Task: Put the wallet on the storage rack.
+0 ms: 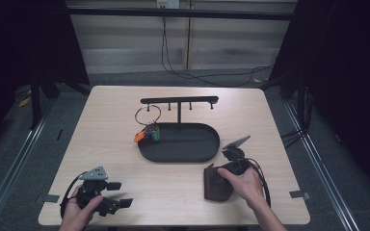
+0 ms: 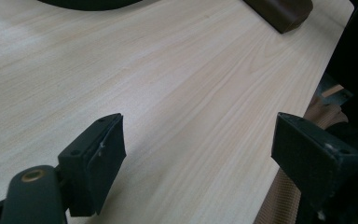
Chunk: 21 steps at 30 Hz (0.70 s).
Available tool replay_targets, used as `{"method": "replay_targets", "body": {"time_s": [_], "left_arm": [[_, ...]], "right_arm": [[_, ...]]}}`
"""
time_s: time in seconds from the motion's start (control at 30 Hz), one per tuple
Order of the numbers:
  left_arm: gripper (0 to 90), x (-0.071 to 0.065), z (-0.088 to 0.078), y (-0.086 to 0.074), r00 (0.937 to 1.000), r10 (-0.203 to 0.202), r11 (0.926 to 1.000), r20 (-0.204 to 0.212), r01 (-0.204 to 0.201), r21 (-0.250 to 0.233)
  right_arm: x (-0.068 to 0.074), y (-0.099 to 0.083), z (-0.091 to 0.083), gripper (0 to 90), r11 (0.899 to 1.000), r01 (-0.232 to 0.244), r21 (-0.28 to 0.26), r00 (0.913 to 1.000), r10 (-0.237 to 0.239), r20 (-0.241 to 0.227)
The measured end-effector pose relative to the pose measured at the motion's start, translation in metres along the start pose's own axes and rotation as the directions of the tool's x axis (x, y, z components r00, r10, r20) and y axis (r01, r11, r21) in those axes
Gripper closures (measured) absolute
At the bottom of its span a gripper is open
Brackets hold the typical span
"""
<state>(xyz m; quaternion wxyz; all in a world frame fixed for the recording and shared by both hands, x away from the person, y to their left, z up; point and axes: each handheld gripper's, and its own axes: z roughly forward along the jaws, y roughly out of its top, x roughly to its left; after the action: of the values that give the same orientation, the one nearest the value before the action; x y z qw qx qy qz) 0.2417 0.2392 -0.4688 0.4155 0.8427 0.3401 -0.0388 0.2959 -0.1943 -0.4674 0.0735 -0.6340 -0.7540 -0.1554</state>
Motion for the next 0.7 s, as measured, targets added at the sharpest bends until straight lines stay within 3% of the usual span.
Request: {"method": "replay_targets", "body": {"time_s": [0.1,0.7], "left_arm": [[17.4,-0.0002,0.0005,0.0000,1.0000,-0.002,1.0000,0.002,0.002,0.003],[17.4,0.0007,-0.0003,-0.0003,1.0000,-0.004,1.0000,0.005,0.004,0.005]], "right_arm": [[0.0003,-0.0003,-0.0031,29.5,1.000,0.009,-0.022,0.9999,-0.009,0.010],[-0.0030,0.0009,-0.0043,29.7,1.000,-0.004,-0.017,1.0000,0.004,-0.006]]}}
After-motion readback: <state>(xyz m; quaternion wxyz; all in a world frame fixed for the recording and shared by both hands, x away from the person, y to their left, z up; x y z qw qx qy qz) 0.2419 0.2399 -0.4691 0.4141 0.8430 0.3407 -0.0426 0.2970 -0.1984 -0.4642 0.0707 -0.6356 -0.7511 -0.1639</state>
